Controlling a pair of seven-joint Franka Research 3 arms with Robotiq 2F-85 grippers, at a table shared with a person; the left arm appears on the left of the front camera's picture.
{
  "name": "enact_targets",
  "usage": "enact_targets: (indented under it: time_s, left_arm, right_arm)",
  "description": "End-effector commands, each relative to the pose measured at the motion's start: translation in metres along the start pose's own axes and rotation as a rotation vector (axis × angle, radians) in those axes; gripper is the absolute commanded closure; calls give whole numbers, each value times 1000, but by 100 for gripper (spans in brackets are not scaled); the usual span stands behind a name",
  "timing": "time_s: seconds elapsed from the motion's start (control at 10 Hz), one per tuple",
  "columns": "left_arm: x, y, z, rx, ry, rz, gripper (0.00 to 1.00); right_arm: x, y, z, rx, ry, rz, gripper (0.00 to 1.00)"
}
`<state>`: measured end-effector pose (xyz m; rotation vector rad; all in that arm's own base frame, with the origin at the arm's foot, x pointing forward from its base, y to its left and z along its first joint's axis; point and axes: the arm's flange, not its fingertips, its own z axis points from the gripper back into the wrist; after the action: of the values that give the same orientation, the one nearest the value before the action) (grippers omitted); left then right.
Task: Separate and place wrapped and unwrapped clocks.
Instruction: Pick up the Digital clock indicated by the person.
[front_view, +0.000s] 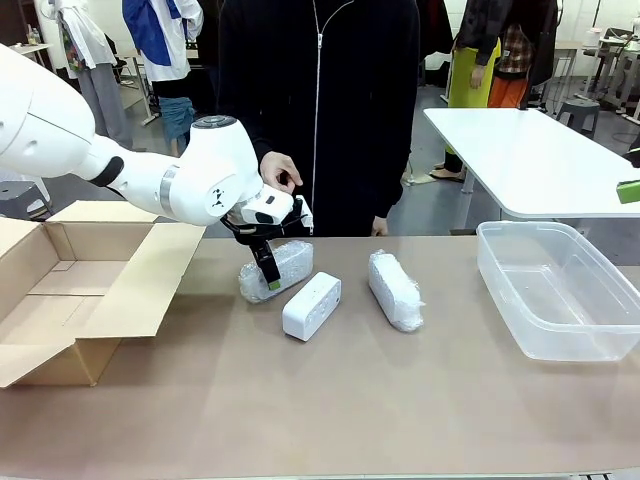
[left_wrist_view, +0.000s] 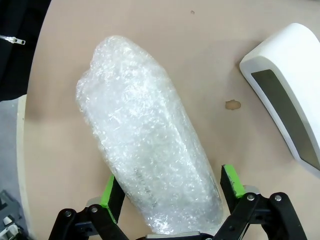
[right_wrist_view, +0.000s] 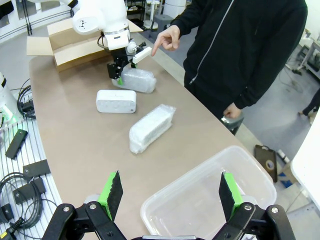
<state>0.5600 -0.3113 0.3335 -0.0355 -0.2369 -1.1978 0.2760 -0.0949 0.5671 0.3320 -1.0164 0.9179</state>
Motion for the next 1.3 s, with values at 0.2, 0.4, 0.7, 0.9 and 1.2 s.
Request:
enact_targets:
  time_s: [0.2,0.4,0.7,0.9,1.2]
  left_arm:
    - [6,1,4,10,-10,-28,20]
    - [7,0,3,7,2,-33,40]
    - [6,0,7,6,6,-38,64]
    - [6,-3,15,-14,-3,-37,84]
    - [12,-24,60,-58,-25,-51,93]
  right_arm:
    - [-1,-2,-3,15,-13,8,0]
    - [-1,-2,-3,15,-13,8,0]
    - [-1,-2,-3,15,-13,8,0]
    - [-1,-2,-3,15,-13,8,0]
    - [-1,-2,-3,15,-13,8,0]
